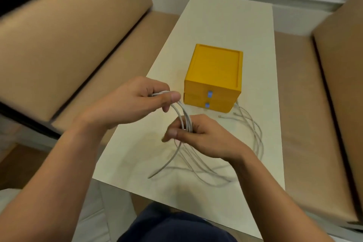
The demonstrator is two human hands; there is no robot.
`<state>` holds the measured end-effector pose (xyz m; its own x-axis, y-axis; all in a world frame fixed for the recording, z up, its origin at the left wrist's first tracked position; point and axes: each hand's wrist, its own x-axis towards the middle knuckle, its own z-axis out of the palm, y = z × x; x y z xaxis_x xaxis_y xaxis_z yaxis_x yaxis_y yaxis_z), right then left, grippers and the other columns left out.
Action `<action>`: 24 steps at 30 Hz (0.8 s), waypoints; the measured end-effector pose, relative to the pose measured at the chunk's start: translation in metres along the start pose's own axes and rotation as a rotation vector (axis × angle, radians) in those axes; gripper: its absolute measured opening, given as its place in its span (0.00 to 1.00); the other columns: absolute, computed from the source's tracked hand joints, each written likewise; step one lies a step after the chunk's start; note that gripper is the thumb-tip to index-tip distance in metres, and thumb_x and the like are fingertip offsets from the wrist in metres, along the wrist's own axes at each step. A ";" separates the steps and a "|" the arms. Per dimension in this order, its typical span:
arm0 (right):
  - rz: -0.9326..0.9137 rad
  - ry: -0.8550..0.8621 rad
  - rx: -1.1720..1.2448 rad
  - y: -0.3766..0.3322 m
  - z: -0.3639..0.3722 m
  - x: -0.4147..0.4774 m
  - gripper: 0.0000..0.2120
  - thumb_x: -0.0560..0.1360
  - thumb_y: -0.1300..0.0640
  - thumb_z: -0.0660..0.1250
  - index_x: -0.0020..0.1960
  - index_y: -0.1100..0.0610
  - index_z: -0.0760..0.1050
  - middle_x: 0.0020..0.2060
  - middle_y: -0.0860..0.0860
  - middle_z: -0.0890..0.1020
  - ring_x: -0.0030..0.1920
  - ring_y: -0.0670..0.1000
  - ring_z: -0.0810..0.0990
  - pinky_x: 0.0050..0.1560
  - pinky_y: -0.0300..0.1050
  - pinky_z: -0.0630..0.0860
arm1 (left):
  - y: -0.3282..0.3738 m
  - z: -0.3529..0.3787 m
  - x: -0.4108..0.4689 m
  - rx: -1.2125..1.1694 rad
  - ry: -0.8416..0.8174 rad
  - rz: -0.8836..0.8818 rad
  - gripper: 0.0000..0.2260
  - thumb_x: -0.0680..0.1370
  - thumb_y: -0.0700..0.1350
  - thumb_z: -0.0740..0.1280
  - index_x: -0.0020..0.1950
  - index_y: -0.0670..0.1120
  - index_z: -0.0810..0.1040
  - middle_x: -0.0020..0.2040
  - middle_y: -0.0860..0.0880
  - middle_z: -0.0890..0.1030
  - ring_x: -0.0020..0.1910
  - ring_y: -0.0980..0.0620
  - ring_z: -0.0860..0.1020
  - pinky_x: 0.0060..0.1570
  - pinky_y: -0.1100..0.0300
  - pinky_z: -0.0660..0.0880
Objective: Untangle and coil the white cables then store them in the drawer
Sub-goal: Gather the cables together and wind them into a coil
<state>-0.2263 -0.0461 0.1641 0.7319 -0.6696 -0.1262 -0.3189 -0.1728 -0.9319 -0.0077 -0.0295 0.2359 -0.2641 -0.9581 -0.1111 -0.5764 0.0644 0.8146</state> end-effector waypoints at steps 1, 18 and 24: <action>-0.008 0.056 -0.016 0.000 0.000 0.002 0.06 0.83 0.54 0.67 0.52 0.54 0.82 0.42 0.45 0.86 0.44 0.44 0.84 0.51 0.47 0.80 | -0.002 -0.006 0.000 -0.005 -0.003 -0.022 0.20 0.78 0.64 0.66 0.39 0.48 0.81 0.30 0.44 0.65 0.28 0.51 0.62 0.26 0.61 0.59; 0.164 0.404 -0.240 -0.014 -0.032 0.007 0.02 0.78 0.53 0.74 0.46 0.49 0.83 0.39 0.48 0.84 0.41 0.53 0.82 0.45 0.52 0.78 | -0.065 -0.033 0.033 -0.101 -0.393 -0.142 0.15 0.84 0.52 0.65 0.46 0.42 0.81 0.32 0.49 0.66 0.29 0.54 0.61 0.27 0.62 0.59; 0.243 0.089 -0.317 -0.024 -0.016 0.018 0.12 0.80 0.45 0.69 0.63 0.45 0.78 0.51 0.43 0.86 0.52 0.45 0.84 0.57 0.50 0.80 | -0.064 -0.033 0.033 -0.085 -0.373 0.004 0.13 0.83 0.52 0.65 0.43 0.48 0.81 0.29 0.53 0.67 0.31 0.51 0.62 0.29 0.63 0.60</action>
<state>-0.2147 -0.0656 0.1890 0.5617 -0.7761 -0.2865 -0.6560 -0.2069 -0.7258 0.0462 -0.0750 0.1988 -0.5383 -0.7896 -0.2944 -0.5126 0.0295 0.8581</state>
